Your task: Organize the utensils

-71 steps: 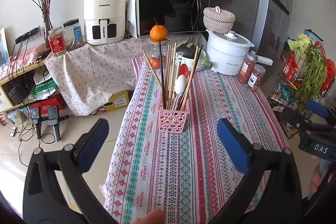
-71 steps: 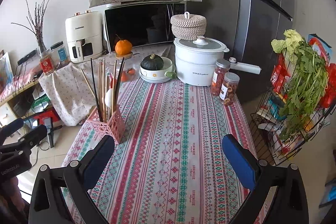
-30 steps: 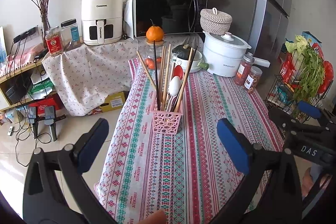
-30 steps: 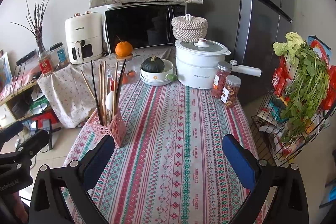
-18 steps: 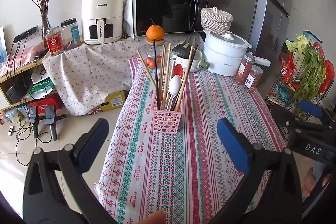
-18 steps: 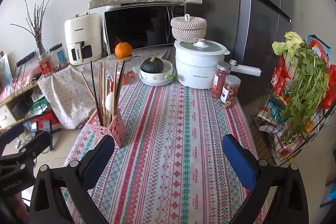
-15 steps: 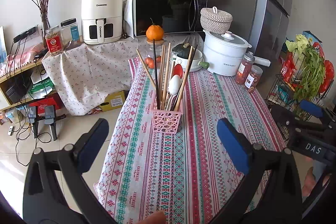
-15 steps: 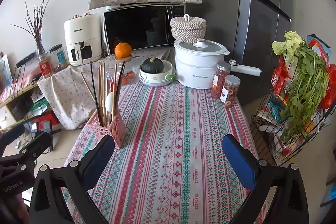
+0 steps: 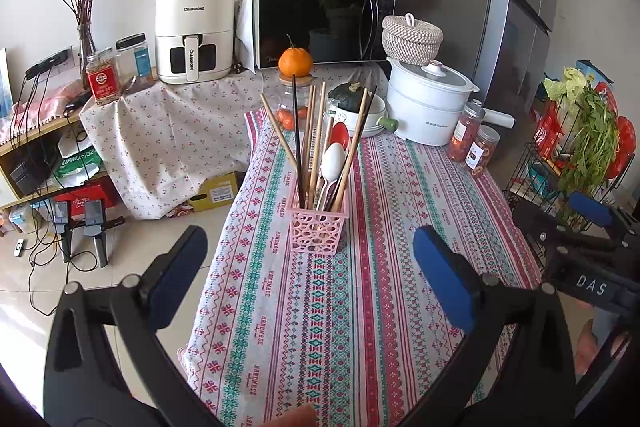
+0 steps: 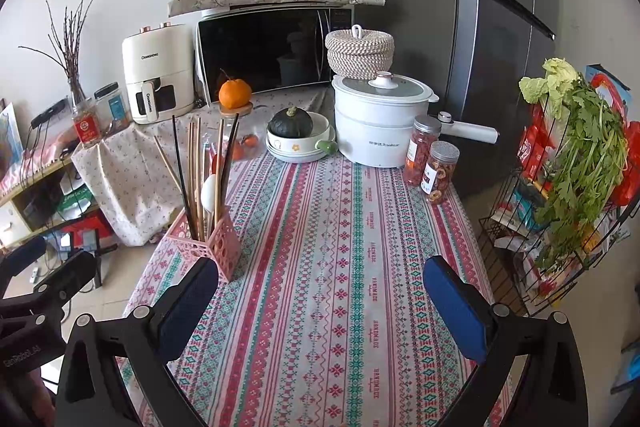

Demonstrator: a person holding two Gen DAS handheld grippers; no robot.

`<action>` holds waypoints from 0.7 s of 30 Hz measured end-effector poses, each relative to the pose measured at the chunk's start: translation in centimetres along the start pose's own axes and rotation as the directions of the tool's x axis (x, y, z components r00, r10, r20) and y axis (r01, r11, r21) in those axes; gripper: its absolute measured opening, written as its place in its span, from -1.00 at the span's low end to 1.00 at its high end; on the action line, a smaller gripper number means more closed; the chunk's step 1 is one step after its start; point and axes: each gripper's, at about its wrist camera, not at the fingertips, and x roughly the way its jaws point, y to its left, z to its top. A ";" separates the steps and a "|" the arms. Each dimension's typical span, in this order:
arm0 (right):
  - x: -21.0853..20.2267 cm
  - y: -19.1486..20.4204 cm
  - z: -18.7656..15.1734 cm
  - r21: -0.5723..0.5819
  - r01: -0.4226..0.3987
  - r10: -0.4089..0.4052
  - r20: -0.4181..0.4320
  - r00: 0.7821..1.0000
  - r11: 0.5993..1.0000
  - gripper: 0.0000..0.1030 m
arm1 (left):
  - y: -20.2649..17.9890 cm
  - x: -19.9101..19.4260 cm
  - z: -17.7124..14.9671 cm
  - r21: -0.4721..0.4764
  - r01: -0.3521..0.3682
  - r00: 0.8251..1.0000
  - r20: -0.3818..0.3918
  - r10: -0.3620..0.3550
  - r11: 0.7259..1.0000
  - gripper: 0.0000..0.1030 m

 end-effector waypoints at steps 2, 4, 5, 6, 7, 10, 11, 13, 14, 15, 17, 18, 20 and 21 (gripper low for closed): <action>0.0 0.0 0.0 0.001 0.000 0.000 0.001 1.000 1.000 1.00 | 0.0 0.0 0.0 0.001 0.000 1.000 0.000 0.000 1.000 0.99; 0.0 0.0 0.0 0.001 0.000 0.000 0.001 1.000 1.000 1.00 | 0.0 0.0 0.0 0.002 0.001 1.000 -0.001 -0.001 1.000 0.99; 0.0 0.0 0.0 0.001 0.000 0.000 0.000 1.000 1.000 1.00 | 0.0 0.0 0.0 0.002 0.001 1.000 -0.002 -0.001 1.000 0.99; 0.0 0.0 0.0 0.001 0.000 0.000 0.000 1.000 1.000 1.00 | 0.0 0.0 0.0 0.002 0.001 1.000 -0.002 -0.001 1.000 0.99; 0.0 0.0 0.0 0.001 -0.001 0.001 0.000 1.000 1.000 1.00 | -0.2 0.0 -0.1 0.002 0.001 1.000 -0.003 -0.001 1.000 0.99; 0.0 0.0 0.0 0.000 0.000 0.000 0.000 1.000 1.000 1.00 | -0.2 0.0 -0.1 0.002 0.002 1.000 -0.004 -0.002 1.000 0.99; 0.0 0.0 0.0 0.000 0.000 0.000 0.000 1.000 1.000 1.00 | -0.3 0.0 -0.1 0.001 0.003 1.000 -0.004 -0.003 1.000 0.99; 0.0 0.0 0.0 0.001 0.000 0.000 0.000 1.000 1.000 1.00 | -0.4 0.1 -0.2 0.001 0.005 1.000 -0.005 -0.005 1.000 0.99; 0.0 0.0 0.0 0.001 0.000 0.000 0.000 1.000 1.000 1.00 | -0.5 0.1 -0.2 0.001 0.007 1.000 -0.006 -0.007 1.000 0.99; 0.0 0.0 0.0 0.001 0.000 0.000 0.000 1.000 1.000 1.00 | -0.6 0.1 -0.2 0.002 0.009 1.000 -0.007 -0.008 1.000 0.99; 0.0 0.0 0.0 0.000 0.000 0.000 0.000 1.000 1.000 1.00 | -0.7 0.1 -0.2 0.003 0.013 1.000 -0.010 -0.013 1.000 0.99; 0.0 -0.1 0.0 0.001 -0.001 0.001 0.000 1.000 1.000 1.00 | -0.8 0.2 -0.3 0.002 0.015 1.000 -0.013 -0.015 1.000 0.99; 0.0 0.0 -0.1 0.003 0.000 0.000 -0.001 1.000 1.000 1.00 | -0.7 0.2 -0.2 0.000 0.020 1.000 -0.017 -0.019 1.000 0.99; 0.0 0.0 -0.1 0.003 0.000 0.000 -0.001 1.000 1.000 1.00 | -0.6 0.3 -0.2 -0.002 0.021 1.000 -0.018 -0.021 1.000 0.99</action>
